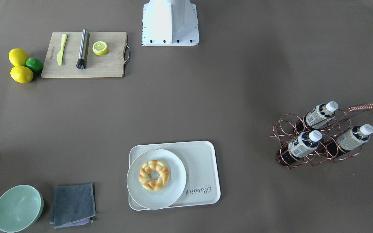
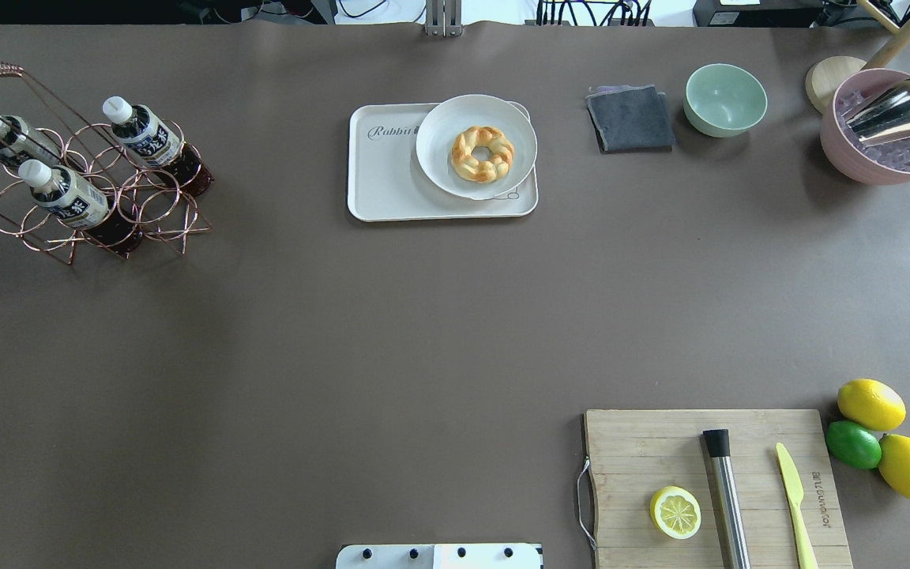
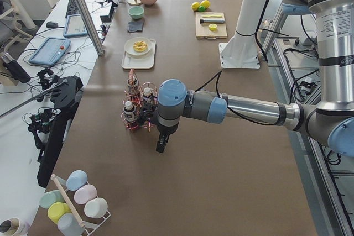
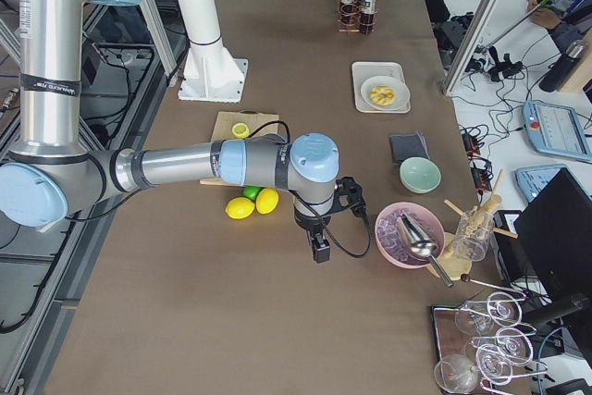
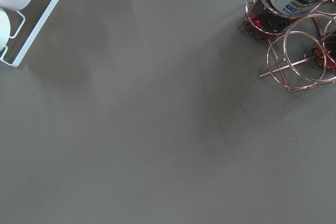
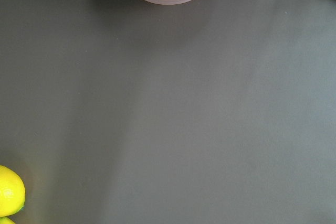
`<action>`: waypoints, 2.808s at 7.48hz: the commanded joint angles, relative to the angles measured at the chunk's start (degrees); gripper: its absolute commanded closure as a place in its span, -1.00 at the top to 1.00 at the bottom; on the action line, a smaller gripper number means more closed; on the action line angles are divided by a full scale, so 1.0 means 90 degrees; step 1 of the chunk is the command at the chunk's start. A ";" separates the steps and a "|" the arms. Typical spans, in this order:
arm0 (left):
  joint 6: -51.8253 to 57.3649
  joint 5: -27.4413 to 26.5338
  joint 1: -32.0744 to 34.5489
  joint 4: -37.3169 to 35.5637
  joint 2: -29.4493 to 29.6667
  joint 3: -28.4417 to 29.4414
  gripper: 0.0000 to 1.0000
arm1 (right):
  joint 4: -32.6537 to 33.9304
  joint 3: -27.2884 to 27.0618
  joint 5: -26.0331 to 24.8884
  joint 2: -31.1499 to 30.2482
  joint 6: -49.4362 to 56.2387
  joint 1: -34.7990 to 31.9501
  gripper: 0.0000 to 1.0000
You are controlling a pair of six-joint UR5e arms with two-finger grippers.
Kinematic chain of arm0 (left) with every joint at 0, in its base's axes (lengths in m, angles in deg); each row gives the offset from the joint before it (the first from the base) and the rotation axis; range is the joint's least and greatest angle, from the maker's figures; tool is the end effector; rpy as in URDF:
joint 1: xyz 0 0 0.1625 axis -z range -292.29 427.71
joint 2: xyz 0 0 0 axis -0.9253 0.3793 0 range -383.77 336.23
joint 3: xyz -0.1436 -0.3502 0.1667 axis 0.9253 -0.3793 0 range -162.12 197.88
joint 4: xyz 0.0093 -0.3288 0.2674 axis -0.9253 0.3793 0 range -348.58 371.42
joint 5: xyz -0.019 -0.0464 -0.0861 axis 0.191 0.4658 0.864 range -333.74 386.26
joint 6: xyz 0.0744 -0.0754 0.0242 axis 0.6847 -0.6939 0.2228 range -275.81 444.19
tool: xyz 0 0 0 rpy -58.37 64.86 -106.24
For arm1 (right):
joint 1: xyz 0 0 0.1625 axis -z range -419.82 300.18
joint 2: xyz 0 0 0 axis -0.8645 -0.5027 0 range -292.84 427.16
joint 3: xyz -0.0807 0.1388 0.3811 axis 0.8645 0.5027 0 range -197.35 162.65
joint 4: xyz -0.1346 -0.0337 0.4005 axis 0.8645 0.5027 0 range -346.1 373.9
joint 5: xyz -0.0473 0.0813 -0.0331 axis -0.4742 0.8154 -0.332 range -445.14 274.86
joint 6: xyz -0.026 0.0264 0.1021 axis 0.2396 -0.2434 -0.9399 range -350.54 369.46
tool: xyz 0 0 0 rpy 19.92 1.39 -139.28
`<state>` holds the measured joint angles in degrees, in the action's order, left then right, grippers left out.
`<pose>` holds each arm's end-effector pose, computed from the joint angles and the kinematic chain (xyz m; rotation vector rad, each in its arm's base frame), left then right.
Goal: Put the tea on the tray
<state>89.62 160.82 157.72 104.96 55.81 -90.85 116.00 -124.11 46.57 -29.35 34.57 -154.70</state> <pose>-0.0571 -0.4368 0.5665 0.2330 0.7654 0.1700 0.0988 -0.4393 0.5860 0.1592 -0.7144 -0.3255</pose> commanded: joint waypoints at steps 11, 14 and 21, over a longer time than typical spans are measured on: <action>-0.0018 0.0068 -0.0040 0.0008 0.0054 -0.0116 0.94 | -0.0104 0.0026 -0.0005 -0.0009 0.0023 0.0025 1.00; -0.0018 0.0078 -0.0040 0.0008 0.0045 -0.0146 0.94 | -0.0104 0.0036 -0.0005 -0.0028 0.0033 0.0025 1.00; -0.1372 0.0039 -0.0127 0.0143 0.0150 -0.0583 0.95 | -0.0104 0.0056 0.0005 -0.0077 0.0013 0.0025 1.00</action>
<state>88.61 161.51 157.31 105.13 55.79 -93.54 115.06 -123.61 46.61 -29.90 34.69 -154.48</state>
